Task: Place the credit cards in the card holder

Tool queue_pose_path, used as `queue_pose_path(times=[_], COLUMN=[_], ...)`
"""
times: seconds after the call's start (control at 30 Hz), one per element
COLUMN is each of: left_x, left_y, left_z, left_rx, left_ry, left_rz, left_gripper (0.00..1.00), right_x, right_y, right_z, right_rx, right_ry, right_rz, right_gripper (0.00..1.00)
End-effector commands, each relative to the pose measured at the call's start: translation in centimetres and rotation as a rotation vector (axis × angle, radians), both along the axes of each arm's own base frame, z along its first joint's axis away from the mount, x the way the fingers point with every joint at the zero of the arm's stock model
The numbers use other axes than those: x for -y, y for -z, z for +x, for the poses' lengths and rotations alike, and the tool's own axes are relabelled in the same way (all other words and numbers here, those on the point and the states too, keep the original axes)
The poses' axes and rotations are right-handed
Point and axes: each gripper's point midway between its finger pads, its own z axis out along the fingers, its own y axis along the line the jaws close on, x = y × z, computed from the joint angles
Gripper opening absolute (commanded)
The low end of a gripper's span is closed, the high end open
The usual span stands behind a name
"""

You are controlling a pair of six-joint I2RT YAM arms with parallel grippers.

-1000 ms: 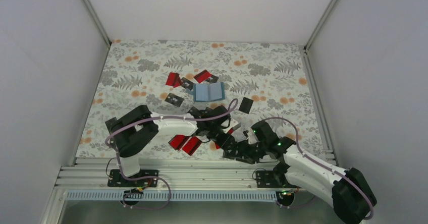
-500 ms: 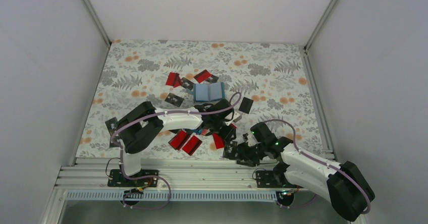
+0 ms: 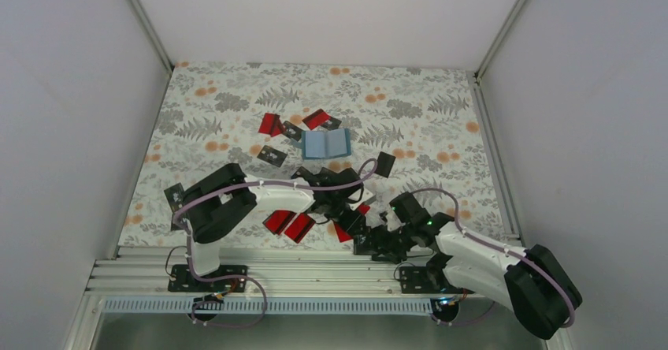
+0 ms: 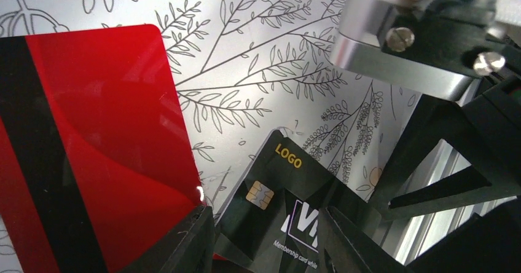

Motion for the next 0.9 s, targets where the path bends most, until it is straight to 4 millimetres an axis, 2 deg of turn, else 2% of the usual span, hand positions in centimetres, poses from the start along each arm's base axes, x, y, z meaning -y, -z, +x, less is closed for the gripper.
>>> queue_pose_path(times=[0.0,0.17,0.3,0.47,0.6,0.73,0.87], left_x=[-1.7,-1.3,-1.2,-1.5,-1.5,-1.8,-2.0], left_y=[1.8,1.7,1.7,1.8,2.0,0.9,-1.5], left_z=[-1.9,-1.6,-1.6,-1.9,-2.1,-1.7,-1.2], left_rx=[-0.062,-0.059,-0.058,-0.061,-0.074,-0.05,-0.006], left_ry=[-0.001,-0.003,0.0,0.001,-0.001,-0.029,-0.044], left_rz=[0.072,0.063,0.06,0.058,0.049,0.036,0.021], left_gripper=[0.43,0.43,0.43,0.43,0.43,0.42,0.43], right_x=[-0.8,-1.1,-1.4,-1.3,-1.5,-1.4,-0.7], right_y=[-0.5,-0.1,-0.3,-0.2,0.1,0.3,0.2], right_z=[1.4,1.8,2.4,2.9,3.1,2.6,1.2], right_rx=[0.046,0.052,0.07,0.085,0.086,0.061,0.037], right_ry=[0.026,0.048,0.067,0.087,0.091,0.062,0.006], right_rz=[0.035,0.053,0.07,0.052,0.061,0.048,0.019], right_gripper=[0.57,0.54,0.44,0.27,0.21,0.25,0.4])
